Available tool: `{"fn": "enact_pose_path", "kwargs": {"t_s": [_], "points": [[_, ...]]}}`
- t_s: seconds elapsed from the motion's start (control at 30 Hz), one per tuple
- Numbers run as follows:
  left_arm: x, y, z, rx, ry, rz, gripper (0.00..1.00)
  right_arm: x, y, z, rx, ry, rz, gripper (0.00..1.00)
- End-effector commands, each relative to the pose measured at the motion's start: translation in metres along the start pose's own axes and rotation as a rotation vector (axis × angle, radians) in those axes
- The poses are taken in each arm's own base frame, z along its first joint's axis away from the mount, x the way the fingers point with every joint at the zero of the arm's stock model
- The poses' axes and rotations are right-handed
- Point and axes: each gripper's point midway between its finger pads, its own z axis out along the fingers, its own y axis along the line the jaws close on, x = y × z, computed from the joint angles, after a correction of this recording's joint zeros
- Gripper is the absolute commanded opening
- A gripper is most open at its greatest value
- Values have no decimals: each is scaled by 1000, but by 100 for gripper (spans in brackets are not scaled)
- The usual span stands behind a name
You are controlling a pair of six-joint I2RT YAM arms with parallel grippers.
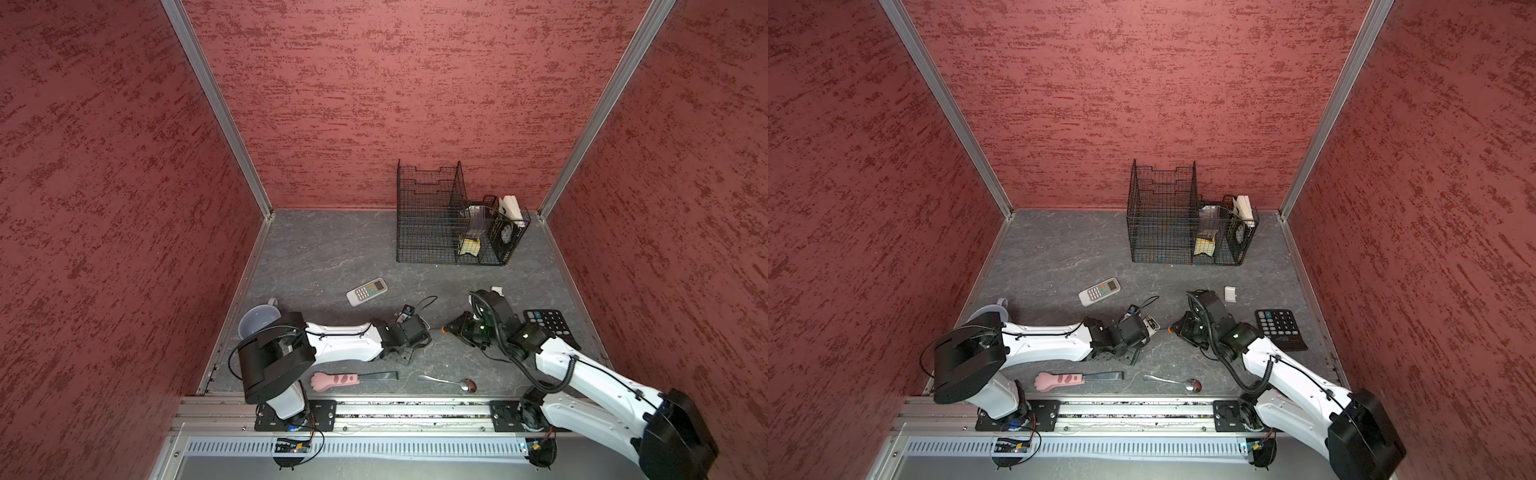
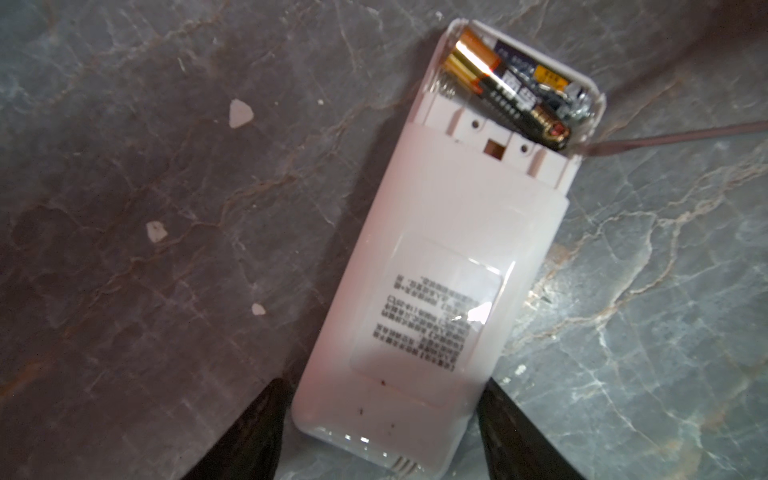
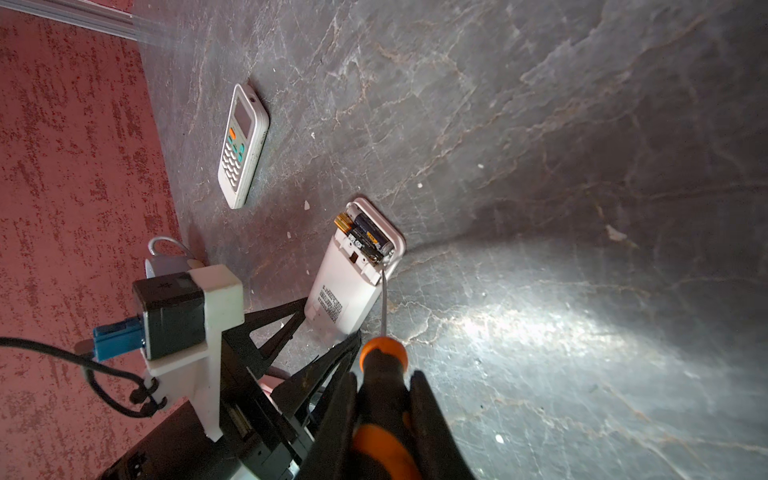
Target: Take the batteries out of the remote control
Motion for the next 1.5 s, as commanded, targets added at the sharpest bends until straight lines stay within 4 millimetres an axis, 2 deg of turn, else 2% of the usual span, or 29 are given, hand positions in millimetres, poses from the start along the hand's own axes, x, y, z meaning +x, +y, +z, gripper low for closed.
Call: {"fn": "enact_pose_path", "kwargs": {"t_s": [0.0, 0.93, 1.47], "points": [[36, -4, 14, 21, 138, 13, 70, -8, 13, -1, -39, -34, 4, 0], [39, -6, 18, 26, 146, 25, 70, -7, 9, 7, -31, -23, 9, 0], [42, -11, 21, 47, 155, 59, 66, -21, 32, 22, -73, -32, -23, 0]]}}
